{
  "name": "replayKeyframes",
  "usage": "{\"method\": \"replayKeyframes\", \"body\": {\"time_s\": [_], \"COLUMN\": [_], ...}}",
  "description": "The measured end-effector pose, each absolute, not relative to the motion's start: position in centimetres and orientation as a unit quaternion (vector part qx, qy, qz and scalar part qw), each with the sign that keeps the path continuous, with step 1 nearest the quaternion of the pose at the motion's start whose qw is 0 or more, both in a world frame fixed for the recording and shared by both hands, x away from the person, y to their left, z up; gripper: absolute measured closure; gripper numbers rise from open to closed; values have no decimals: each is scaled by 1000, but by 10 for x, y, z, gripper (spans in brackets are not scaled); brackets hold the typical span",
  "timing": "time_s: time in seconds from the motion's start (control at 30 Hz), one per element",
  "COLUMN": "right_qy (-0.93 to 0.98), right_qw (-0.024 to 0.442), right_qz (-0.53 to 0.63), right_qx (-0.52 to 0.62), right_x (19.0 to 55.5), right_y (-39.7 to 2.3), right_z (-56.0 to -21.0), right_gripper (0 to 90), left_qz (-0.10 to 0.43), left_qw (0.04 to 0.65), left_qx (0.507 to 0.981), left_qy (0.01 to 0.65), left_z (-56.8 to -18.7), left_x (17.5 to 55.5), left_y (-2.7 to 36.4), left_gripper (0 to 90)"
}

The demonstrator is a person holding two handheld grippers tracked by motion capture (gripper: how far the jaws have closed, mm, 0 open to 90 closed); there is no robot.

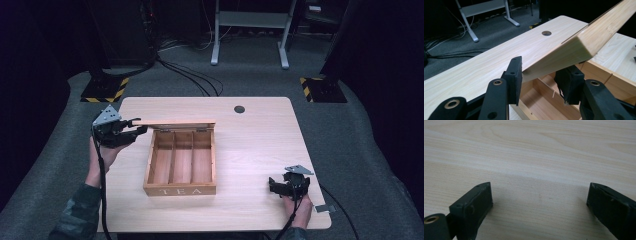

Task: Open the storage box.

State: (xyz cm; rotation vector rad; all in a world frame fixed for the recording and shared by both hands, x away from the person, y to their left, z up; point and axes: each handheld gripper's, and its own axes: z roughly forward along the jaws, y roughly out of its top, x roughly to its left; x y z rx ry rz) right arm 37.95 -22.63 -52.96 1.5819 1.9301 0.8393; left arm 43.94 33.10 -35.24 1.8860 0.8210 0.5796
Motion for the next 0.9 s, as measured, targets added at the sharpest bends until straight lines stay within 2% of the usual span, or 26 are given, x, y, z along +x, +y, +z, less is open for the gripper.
{"method": "replayKeyframes", "body": {"time_s": [0.9], "right_qy": [709], "right_qw": [251], "right_qz": [309], "right_qx": [582], "right_x": [379], "right_y": [-226], "right_z": [-529], "right_gripper": [58], "left_qz": [238], "left_qw": [480], "left_qx": [774], "left_qy": [338], "left_z": [-346], "left_x": [447], "left_y": [330], "left_gripper": [575]}}
